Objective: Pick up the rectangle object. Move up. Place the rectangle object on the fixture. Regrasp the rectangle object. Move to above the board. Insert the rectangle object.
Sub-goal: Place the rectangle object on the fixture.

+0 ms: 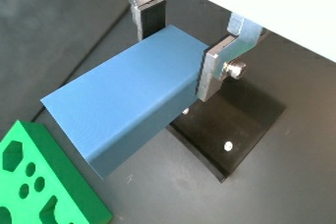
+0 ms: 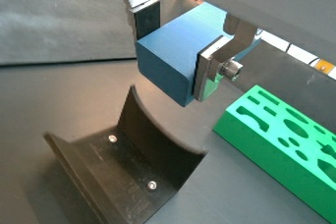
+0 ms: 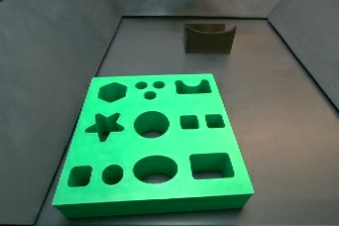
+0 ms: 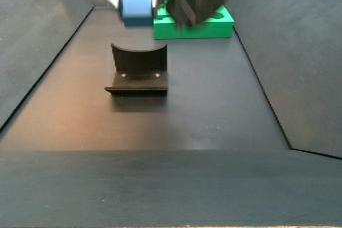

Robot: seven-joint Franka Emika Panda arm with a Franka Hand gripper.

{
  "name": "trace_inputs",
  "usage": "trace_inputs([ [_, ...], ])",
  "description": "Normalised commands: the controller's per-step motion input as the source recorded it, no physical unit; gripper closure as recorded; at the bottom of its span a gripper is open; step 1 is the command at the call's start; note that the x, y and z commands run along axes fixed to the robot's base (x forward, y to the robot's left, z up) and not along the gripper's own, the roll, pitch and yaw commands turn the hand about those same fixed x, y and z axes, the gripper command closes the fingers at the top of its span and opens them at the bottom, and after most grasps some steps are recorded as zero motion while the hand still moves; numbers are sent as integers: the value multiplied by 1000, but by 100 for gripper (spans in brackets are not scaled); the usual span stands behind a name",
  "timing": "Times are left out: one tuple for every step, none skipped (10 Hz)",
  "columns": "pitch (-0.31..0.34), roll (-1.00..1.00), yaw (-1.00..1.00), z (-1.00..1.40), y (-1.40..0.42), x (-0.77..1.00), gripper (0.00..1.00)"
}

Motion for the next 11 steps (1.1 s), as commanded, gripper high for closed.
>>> trace_inputs([
  [33, -1000, -91, -1000, 74, 120, 100],
  [64, -1000, -95, -1000, 84, 135, 100],
  [79, -998, -107, -1000, 90, 143, 100],
  [76, -835, -106, -1000, 95, 151, 100],
  [69, -671, -109, -1000, 102, 160, 100],
  [66, -392, -112, -1000, 113, 173, 100],
  [66, -288, -111, -1000, 114, 178, 100],
  [49, -188, -112, -954, 99, 175, 100],
  [37, -174, -116, -818, 93, 150, 100],
  [19, -160, -113, -574, 78, 117, 100],
  [14, -134, -103, -435, 65, 97, 100],
])
